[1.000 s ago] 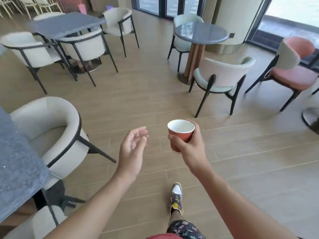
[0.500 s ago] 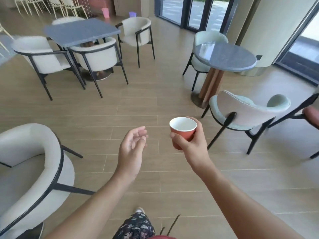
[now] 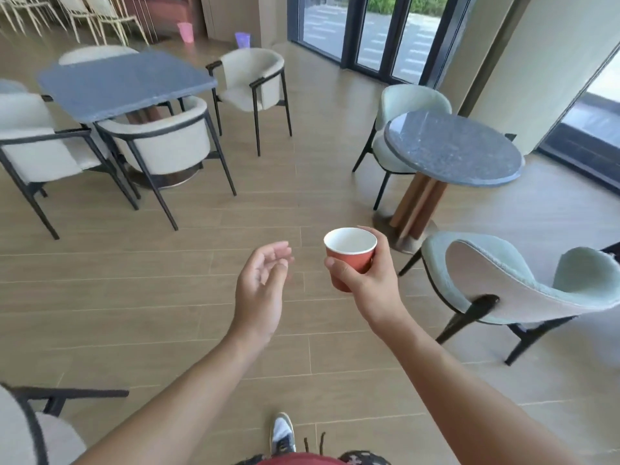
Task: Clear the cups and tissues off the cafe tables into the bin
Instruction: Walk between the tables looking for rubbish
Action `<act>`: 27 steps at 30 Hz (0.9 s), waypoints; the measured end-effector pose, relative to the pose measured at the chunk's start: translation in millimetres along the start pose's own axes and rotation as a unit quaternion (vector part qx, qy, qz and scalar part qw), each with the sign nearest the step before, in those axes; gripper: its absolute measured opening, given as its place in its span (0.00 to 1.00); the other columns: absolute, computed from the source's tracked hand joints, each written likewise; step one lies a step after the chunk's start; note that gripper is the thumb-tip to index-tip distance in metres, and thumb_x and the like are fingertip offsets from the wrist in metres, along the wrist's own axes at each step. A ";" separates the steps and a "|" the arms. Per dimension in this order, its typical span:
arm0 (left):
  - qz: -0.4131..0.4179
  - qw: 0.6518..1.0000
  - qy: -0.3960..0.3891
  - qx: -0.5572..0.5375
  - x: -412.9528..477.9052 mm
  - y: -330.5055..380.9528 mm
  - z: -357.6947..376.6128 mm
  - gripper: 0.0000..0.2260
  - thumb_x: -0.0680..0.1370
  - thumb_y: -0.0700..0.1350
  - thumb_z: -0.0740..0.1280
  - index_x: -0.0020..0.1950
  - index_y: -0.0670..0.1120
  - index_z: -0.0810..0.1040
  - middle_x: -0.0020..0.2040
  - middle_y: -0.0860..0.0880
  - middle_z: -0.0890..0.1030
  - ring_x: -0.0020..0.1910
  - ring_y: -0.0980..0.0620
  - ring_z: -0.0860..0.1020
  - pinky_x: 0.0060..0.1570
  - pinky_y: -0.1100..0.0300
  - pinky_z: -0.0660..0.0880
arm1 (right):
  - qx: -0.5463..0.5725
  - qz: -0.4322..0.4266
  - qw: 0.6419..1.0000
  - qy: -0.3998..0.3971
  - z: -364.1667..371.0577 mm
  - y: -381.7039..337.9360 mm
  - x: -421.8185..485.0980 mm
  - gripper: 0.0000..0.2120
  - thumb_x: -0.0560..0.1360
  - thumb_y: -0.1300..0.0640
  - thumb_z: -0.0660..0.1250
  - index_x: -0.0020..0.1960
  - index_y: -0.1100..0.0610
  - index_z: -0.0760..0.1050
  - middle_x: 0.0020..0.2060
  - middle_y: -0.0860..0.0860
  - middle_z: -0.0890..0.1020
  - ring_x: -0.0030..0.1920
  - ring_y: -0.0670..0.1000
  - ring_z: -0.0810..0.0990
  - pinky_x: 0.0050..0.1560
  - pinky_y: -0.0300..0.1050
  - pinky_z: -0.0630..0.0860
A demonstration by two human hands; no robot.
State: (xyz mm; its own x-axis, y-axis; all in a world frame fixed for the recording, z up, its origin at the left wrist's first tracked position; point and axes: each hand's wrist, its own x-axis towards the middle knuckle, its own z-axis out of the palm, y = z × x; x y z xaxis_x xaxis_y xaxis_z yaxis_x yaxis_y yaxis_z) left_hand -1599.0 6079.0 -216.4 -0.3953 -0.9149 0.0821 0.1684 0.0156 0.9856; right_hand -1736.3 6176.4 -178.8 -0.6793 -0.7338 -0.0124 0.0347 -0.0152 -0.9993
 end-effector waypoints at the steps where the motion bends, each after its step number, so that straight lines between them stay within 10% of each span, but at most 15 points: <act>1: -0.004 1.000 -0.005 0.003 21.5 2.3 3.1 0.12 0.77 0.45 0.63 0.59 0.50 0.80 0.55 0.55 0.84 0.58 0.51 0.83 0.59 0.50 0.78 | 0.002 -0.001 1.000 0.002 6.7 -3.2 19.5 0.28 0.74 0.66 0.77 0.69 0.55 0.68 0.48 0.48 0.79 0.36 0.38 0.79 0.39 0.42 0.79; 18: -0.029 0.999 -0.016 0.035 407.3 -65.9 74.7 0.11 0.77 0.44 0.63 0.58 0.49 0.80 0.53 0.55 0.84 0.56 0.53 0.83 0.56 0.50 0.78 | 0.015 0.019 1.000 0.019 55.4 38.6 414.2 0.27 0.73 0.67 0.77 0.67 0.55 0.69 0.51 0.47 0.79 0.39 0.34 0.79 0.38 0.36 0.79; 27: -0.032 0.998 0.009 0.049 633.1 -64.7 127.8 0.12 0.84 0.34 0.61 0.61 0.47 0.79 0.57 0.50 0.83 0.57 0.54 0.82 0.58 0.50 0.78 | 0.020 0.015 1.000 -0.012 78.4 9.9 660.1 0.28 0.73 0.65 0.79 0.66 0.51 0.71 0.48 0.44 0.82 0.40 0.40 0.80 0.44 0.49 0.80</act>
State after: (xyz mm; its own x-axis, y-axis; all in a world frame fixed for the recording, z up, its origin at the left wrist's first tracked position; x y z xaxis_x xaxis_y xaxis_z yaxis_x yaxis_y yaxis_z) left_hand -1975.5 5550.4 -209.3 -0.3864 -0.9222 0.0164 0.0534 -0.0046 0.9986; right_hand -2126.9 5638.7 -194.1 -0.6596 -0.7505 -0.0411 0.0837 -0.0191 -0.9963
